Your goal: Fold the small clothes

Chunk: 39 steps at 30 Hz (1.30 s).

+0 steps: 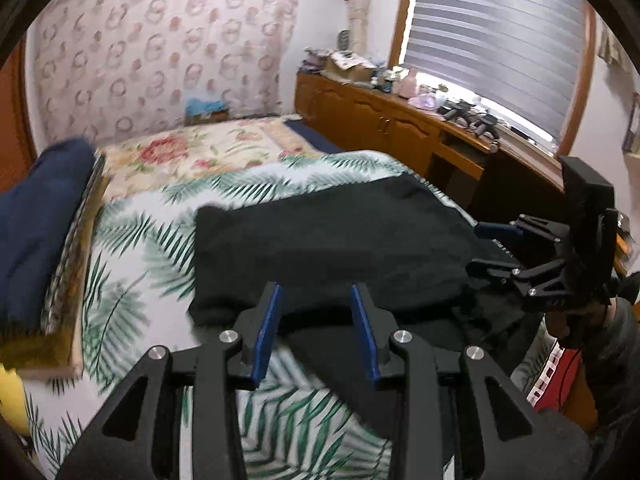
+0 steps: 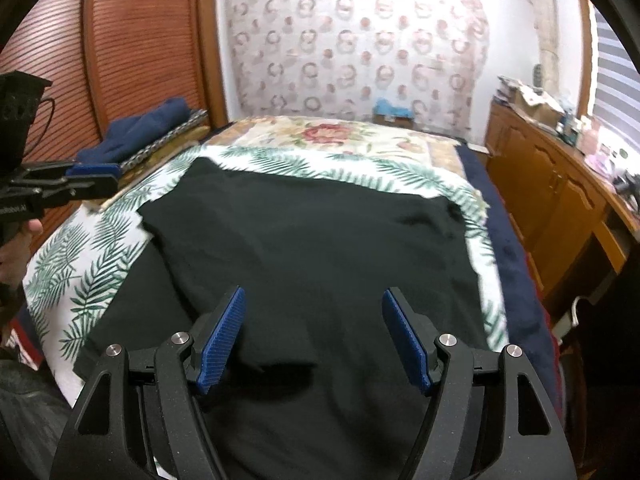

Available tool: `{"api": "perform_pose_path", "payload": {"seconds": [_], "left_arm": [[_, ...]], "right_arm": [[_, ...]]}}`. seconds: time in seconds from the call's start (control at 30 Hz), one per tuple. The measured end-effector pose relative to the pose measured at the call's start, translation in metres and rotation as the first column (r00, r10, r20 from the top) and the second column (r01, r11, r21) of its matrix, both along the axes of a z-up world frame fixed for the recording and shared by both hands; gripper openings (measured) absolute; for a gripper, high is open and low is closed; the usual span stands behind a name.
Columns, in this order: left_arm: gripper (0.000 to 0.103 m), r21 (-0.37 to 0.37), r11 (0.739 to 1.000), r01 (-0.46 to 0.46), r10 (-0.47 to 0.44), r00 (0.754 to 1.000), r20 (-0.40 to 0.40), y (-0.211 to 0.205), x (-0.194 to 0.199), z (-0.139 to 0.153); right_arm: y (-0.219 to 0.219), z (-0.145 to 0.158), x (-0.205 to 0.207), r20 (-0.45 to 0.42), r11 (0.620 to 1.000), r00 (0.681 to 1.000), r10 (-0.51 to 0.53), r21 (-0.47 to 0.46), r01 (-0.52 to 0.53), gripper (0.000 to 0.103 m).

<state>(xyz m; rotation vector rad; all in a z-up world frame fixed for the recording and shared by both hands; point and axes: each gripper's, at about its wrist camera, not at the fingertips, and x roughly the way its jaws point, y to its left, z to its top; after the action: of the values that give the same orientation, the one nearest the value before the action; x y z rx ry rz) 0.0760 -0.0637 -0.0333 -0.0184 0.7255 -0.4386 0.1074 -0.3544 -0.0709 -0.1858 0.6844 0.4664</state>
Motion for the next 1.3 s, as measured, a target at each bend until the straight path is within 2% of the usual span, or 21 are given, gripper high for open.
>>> {"api": "perform_pose_path", "payload": {"seconds": [0.17,0.4,0.67,0.93,0.97,1.07,1.2,1.3], "left_arm": [[0.034,-0.011,0.997,-0.072,0.072,0.997,-0.028,0.026,-0.005,-0.015],[0.034,0.007,0.993,-0.115,0.116,0.993,-0.022,0.047,-0.013,-0.024],[0.034,0.004,0.992,-0.13,0.13,0.991,-0.029,0.054,-0.018,-0.03],[0.034,0.015,0.993,-0.121,0.121,0.993,-0.016,0.052,-0.018,-0.031],[0.034,0.017,0.992,-0.121,0.122,0.992,-0.015,0.052,-0.019,-0.031],[0.034,0.015,0.992,-0.124,0.124,0.992,-0.015,0.052,-0.019,-0.031],[0.034,0.014,0.992,-0.125,0.125,0.992,-0.015,0.052,-0.018,-0.031],[0.034,0.013,0.992,-0.123,0.123,0.992,-0.014,0.052,-0.018,-0.031]], "right_arm": [[0.029,-0.003,0.004,-0.013,0.998,0.998,0.064,-0.026,-0.064,0.073],[0.058,-0.02,0.005,-0.07,0.987,0.988,0.135,-0.074,-0.14,0.073],[0.055,-0.037,0.007,-0.088,0.986,0.992,0.087,-0.131,-0.098,0.073],[0.052,-0.042,0.013,-0.099,0.988,0.993,0.066,-0.13,-0.079,0.072],[0.053,-0.042,0.013,-0.097,0.988,0.993,0.067,-0.133,-0.08,0.07],[0.053,-0.043,0.014,-0.101,0.988,0.992,0.077,-0.128,-0.09,0.056],[0.054,-0.04,0.011,-0.086,0.986,0.991,0.104,-0.12,-0.114,0.02],[0.053,-0.03,0.004,-0.065,0.988,0.99,0.121,-0.089,-0.127,0.013]]}}
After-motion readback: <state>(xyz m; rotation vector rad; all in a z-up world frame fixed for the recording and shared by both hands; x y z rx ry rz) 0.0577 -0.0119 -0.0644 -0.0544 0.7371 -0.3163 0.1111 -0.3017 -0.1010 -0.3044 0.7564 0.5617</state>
